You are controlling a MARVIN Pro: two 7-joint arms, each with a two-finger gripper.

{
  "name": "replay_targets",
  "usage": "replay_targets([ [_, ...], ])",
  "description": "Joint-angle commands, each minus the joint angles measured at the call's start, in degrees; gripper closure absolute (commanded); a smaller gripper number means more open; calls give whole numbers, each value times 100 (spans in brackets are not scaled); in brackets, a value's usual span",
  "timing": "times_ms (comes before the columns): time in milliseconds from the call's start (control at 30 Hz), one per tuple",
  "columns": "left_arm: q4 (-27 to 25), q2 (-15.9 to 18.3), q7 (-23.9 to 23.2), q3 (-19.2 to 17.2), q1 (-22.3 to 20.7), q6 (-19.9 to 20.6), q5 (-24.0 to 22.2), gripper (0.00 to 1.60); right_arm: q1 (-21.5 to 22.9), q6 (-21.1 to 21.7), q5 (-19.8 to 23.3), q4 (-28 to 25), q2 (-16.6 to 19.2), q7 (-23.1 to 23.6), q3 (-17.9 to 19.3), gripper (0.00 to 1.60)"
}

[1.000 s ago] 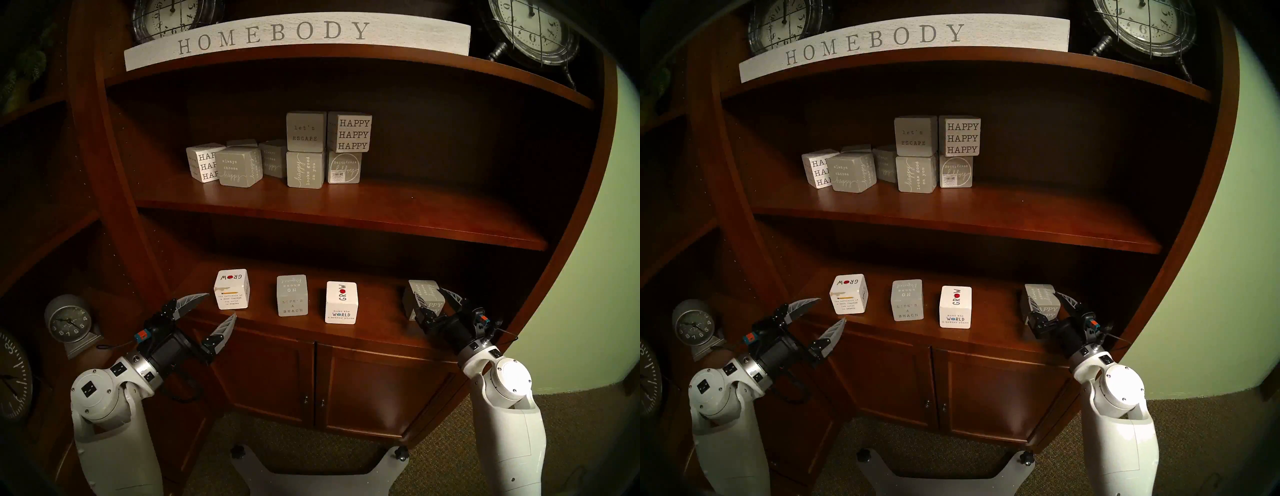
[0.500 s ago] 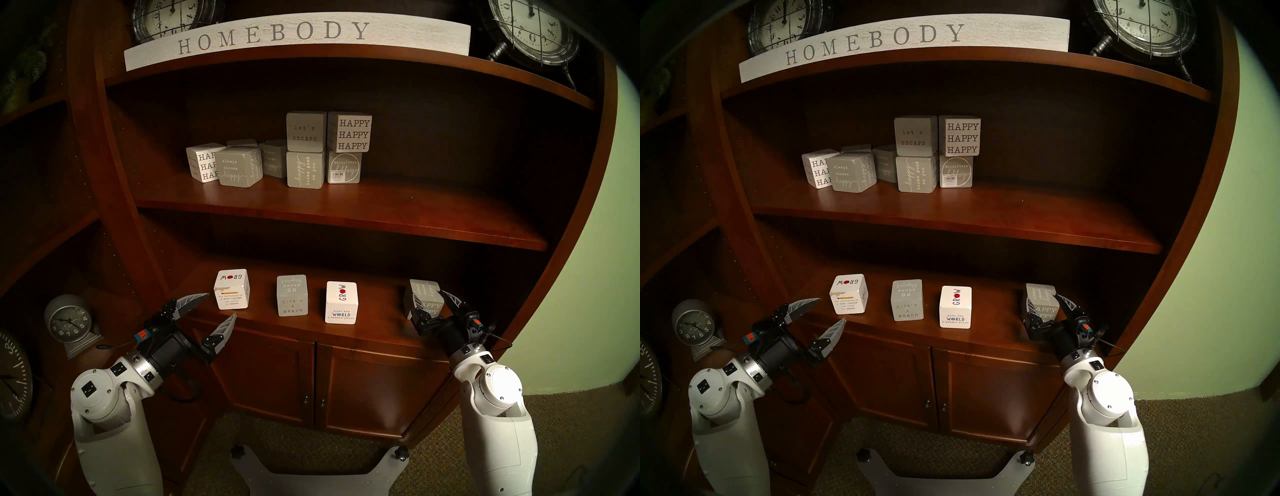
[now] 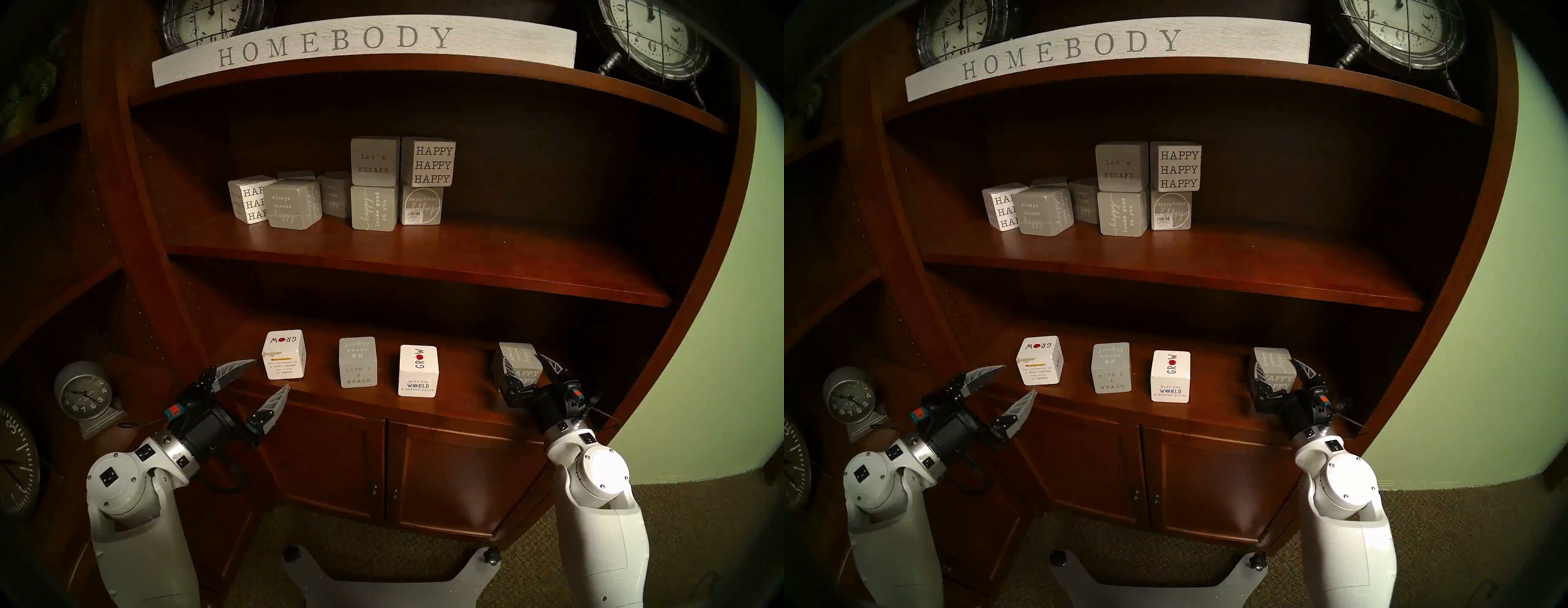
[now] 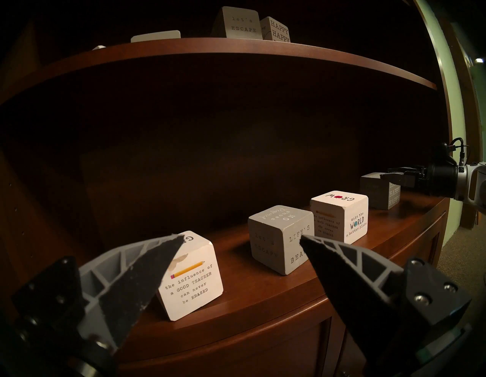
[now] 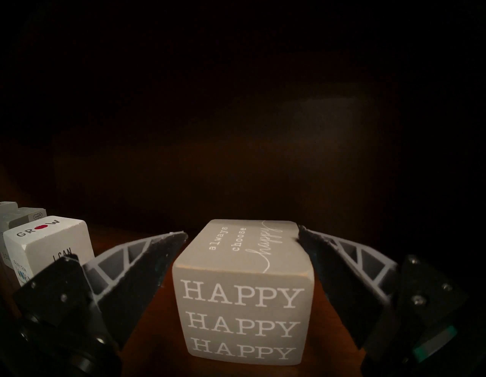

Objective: Stack four cubes vertically into two groups

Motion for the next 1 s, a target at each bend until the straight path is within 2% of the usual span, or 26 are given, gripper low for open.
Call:
replay_targets([
  [0, -76, 11, 7, -5, 6, 7, -17, 0, 163, 99, 89, 81, 32, 72, -12, 0],
  [200, -76, 13, 8, -4, 6, 7, -18, 0, 227, 170, 78, 197, 96, 145, -46, 0],
  [400, -75, 12, 7, -5, 5, 6, -18, 0, 271, 50, 89, 289, 141, 212, -22, 0],
  [433, -74, 13, 7, -4, 5, 6, -18, 0, 285, -31, 78, 306, 144, 206, -7, 26],
  [467, -74, 12, 6, -5, 5, 6, -17, 0, 289, -24, 84, 300, 151, 215, -2, 99],
  [567, -74, 12, 6, -5, 4, 5, -17, 0, 278, -48, 134, 252, 182, 289, 15, 134],
  [600, -73, 13, 6, -5, 5, 5, -18, 0, 265, -24, 176, 215, 191, 338, 20, 153],
  [633, -73, 13, 6, -5, 5, 5, -18, 0, 265, -24, 176, 215, 191, 338, 20, 153],
  [667, -73, 13, 6, -5, 5, 5, -18, 0, 234, -58, 218, 169, 205, 418, 10, 160],
  [833, -66, 14, 3, -5, 1, 0, -17, 0, 76, -228, 461, -250, 143, 781, -100, 160],
  [967, -66, 14, 2, -6, 0, 0, -17, 0, 82, -167, 542, -416, 130, 867, -125, 160],
])
